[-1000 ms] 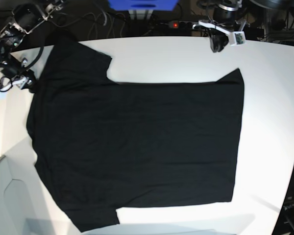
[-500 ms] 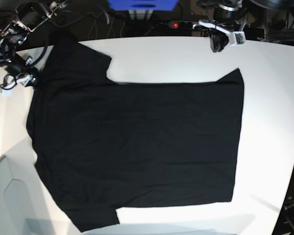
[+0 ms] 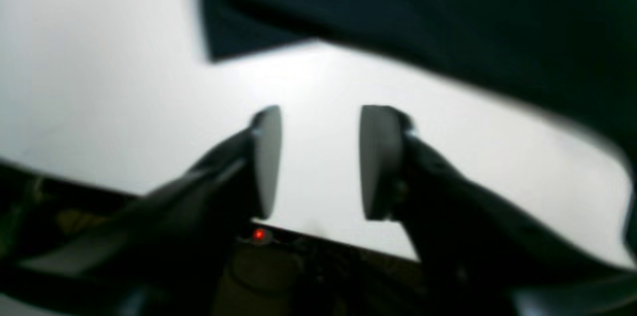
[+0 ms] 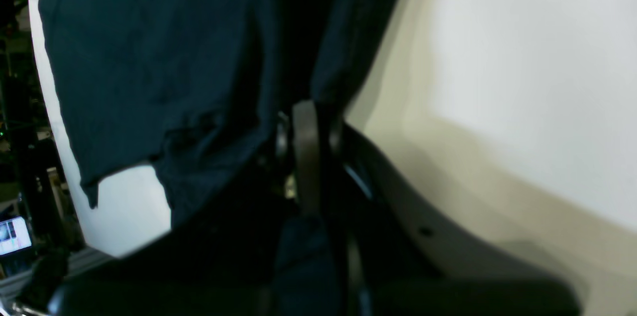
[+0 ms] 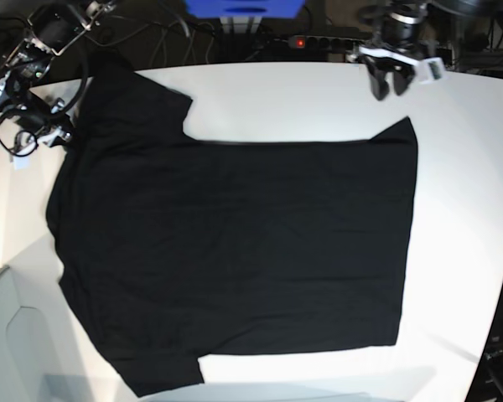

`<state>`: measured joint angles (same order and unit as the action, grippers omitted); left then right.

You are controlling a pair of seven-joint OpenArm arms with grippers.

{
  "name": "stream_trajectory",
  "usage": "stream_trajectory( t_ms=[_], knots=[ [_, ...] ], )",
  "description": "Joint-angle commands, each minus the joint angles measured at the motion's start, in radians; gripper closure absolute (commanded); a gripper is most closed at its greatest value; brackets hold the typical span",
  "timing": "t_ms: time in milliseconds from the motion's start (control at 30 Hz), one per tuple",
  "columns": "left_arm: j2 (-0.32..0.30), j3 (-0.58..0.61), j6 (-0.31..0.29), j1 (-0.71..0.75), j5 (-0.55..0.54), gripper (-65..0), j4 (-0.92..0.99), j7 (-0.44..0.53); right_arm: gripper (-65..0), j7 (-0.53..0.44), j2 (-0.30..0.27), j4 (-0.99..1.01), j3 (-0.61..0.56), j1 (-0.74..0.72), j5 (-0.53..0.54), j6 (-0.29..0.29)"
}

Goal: Fold the T-shirt properly
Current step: 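Lower the left gripper onto the other shoulder corner and grasp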

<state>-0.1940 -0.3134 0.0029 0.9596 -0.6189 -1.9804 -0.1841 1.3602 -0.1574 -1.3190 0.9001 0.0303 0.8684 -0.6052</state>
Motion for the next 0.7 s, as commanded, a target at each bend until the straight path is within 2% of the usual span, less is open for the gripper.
stream_trajectory(
  t_ms=[0,67,133,267,433,567,667],
  knots=[
    [-0.043,-0.026,-0.013,-0.011,-0.058,-30.5,-0.017,-0.016,0.0,-0.012,-0.015,-0.015,0.001,-0.008,0.022,-0.012],
    [-0.098,-0.083,-0.06,-0.049,-0.223,-33.6,-0.003,-0.102,0.0,-0.012,-0.017,-0.015,0.001,-0.008,0.022,-0.012],
    [-0.112,-0.177,-0.109,-0.086,-0.37,-33.9,0.037,-0.211,0.0,-0.012,-0.017,-0.015,0.001,-0.008,0.022,-0.012],
    [-0.097,-0.369,-0.183,-0.192,-0.513,-33.9,0.115,-0.447,0.0,-0.012,-0.017,-0.015,0.001,-0.007,0.022,-0.012],
    [-0.023,-0.579,-0.209,-0.36,-0.551,-33.9,0.247,-0.76,0.0,-0.012,-0.015,-0.015,0.001,-0.003,0.022,-0.012],
    [-0.002,-0.709,-0.252,-0.477,-0.551,-33.9,0.369,-0.941,0.0,-0.012,-0.015,-0.015,0.001,-0.003,0.022,-0.012],
    [-0.003,-0.749,-0.271,-0.532,-0.551,-34.1,0.447,-1.02,0.0,-0.012,-0.014,-0.015,0.001,-0.003,0.022,-0.012]
  ],
)
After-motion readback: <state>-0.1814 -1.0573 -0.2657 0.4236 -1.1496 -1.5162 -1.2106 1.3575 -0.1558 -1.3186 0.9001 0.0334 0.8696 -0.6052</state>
